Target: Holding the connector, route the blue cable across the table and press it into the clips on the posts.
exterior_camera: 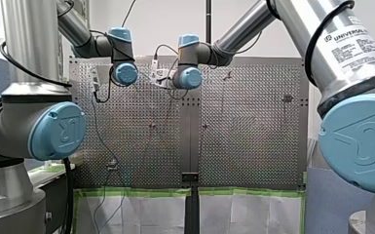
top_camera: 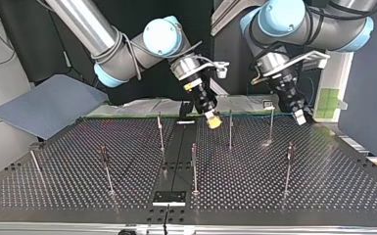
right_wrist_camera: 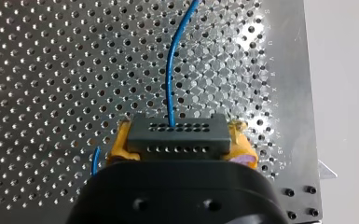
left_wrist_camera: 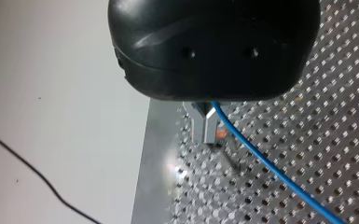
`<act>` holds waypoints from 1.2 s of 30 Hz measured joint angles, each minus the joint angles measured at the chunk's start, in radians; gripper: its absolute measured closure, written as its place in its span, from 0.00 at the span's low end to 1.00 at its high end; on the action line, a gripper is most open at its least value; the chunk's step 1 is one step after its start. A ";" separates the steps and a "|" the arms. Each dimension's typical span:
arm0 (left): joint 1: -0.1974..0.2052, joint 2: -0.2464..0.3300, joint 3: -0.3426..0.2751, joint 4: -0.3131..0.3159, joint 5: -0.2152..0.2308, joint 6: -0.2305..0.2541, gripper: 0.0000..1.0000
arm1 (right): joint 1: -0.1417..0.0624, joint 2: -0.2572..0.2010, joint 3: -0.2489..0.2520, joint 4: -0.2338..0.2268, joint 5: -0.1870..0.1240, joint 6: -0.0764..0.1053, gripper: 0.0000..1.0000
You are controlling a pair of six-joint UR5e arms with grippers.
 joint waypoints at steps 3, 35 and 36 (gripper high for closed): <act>0.031 -0.004 0.004 0.002 0.030 -0.011 1.00 | -0.001 0.016 -0.026 0.006 -0.001 0.001 1.00; 0.175 -0.130 0.092 0.027 0.228 -0.104 1.00 | -0.002 0.145 -0.192 0.025 -0.007 -0.005 1.00; 0.180 -0.133 0.095 0.027 0.236 -0.107 1.00 | -0.002 0.148 -0.193 0.024 -0.007 -0.005 1.00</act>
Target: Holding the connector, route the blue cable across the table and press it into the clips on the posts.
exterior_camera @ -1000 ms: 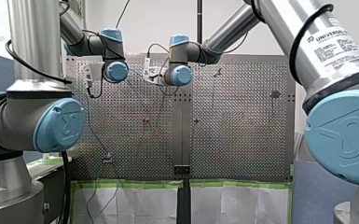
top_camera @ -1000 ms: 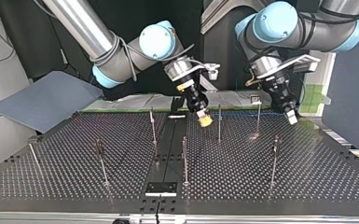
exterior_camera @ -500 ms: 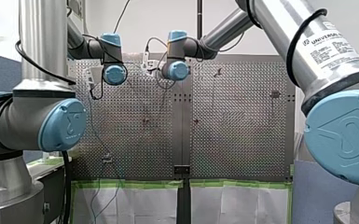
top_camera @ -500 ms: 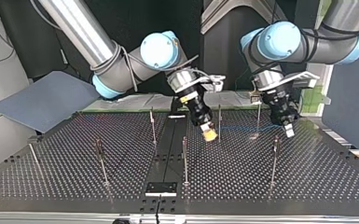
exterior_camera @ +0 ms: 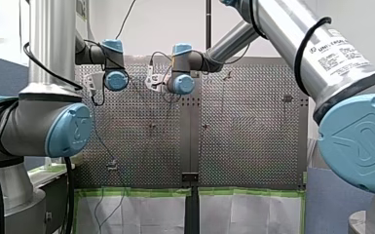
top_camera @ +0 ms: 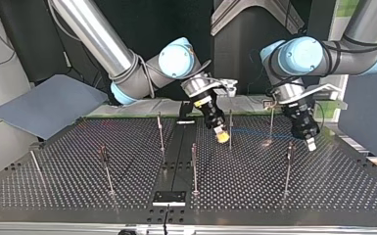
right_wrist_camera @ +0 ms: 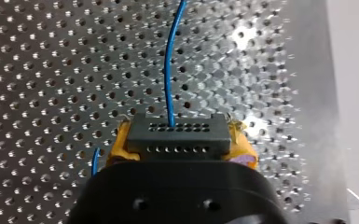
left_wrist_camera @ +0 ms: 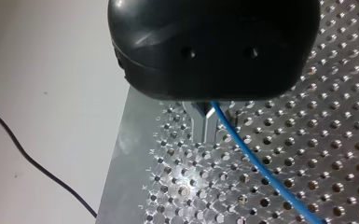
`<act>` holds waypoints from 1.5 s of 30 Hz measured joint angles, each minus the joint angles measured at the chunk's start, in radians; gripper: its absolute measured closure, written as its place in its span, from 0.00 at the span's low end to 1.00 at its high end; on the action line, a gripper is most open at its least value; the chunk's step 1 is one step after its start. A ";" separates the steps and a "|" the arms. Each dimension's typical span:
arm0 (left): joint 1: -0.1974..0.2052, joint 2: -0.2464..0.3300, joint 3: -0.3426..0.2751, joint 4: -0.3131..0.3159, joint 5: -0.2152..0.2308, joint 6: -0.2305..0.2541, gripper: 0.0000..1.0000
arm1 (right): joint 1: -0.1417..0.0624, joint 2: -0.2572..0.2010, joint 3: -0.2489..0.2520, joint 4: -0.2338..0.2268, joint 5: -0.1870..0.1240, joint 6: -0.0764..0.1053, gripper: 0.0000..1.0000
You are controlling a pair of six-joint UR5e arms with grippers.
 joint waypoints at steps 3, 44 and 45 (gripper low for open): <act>0.012 -0.015 0.016 -0.001 0.029 -0.009 1.00 | -0.002 0.005 -0.005 -0.001 0.000 0.000 1.00; 0.141 -0.126 0.096 0.053 0.260 -0.114 1.00 | -0.020 0.011 -0.117 0.021 -0.001 0.005 1.00; 0.143 -0.127 0.096 0.056 0.265 -0.119 1.00 | -0.020 0.011 -0.118 0.021 -0.001 0.005 1.00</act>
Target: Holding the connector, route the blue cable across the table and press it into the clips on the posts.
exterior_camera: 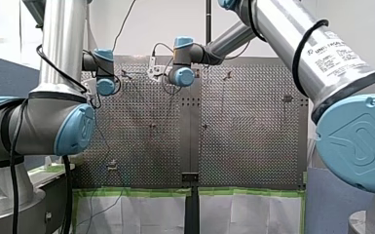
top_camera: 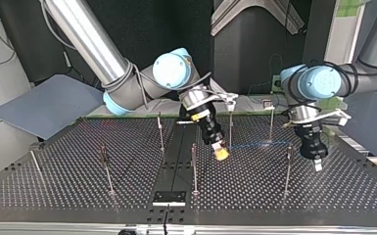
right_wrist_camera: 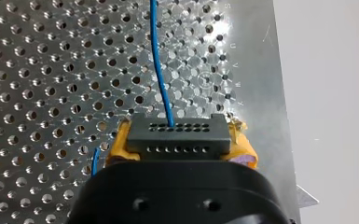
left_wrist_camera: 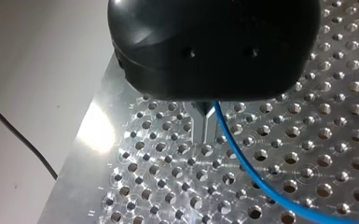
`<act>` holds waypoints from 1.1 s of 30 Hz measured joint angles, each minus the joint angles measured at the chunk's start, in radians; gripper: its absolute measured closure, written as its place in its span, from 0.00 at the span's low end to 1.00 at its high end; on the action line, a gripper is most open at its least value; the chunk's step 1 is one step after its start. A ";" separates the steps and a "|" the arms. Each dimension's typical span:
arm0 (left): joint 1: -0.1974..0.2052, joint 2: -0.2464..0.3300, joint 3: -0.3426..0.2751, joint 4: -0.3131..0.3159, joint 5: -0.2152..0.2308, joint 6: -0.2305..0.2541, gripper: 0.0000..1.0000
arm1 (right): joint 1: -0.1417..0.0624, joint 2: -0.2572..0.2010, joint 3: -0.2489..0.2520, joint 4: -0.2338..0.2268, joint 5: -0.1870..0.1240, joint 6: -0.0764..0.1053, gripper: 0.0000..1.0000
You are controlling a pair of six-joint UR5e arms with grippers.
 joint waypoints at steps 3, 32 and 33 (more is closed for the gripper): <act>0.006 0.000 0.000 0.008 0.012 -0.013 1.00 | -0.001 0.000 -0.002 0.000 0.000 0.000 1.00; 0.017 -0.030 -0.004 -0.031 -0.025 -0.092 1.00 | -0.013 0.006 -0.072 0.065 0.012 0.008 1.00; 0.017 -0.030 -0.004 -0.033 -0.027 -0.094 0.47 | -0.011 0.008 -0.072 0.069 0.014 0.007 1.00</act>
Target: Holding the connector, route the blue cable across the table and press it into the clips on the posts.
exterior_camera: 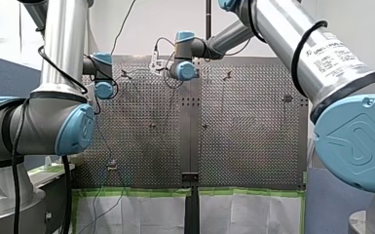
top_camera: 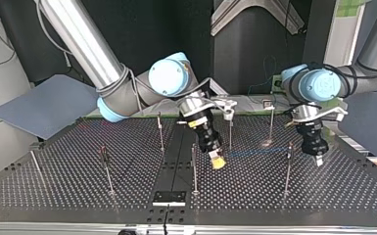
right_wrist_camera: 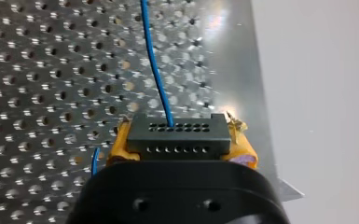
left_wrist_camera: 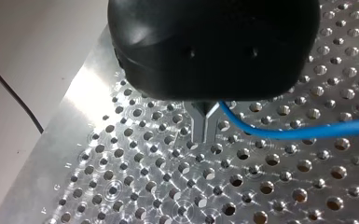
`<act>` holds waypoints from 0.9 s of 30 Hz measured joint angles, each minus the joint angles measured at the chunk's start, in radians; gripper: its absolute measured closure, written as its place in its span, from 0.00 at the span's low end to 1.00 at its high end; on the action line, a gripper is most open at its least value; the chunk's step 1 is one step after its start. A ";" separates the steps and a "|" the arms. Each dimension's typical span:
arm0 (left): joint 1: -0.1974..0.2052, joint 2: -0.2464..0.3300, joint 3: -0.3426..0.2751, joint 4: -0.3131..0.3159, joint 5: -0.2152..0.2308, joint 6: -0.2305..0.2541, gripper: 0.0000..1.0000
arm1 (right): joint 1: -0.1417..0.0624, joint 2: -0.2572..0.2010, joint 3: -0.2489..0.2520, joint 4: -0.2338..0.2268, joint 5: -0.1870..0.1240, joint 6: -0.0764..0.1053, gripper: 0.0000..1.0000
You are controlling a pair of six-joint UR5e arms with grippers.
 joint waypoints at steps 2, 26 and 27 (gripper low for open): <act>-0.002 0.001 -0.002 -0.008 -0.007 -0.006 0.33 | 0.003 0.007 0.000 0.009 0.007 -0.002 1.00; -0.044 0.111 -0.070 -0.245 0.002 -0.073 0.00 | 0.015 0.056 0.006 0.031 0.032 -0.010 1.00; -0.045 0.119 -0.075 -0.253 0.003 -0.074 0.00 | 0.015 0.057 0.006 0.031 0.033 -0.010 1.00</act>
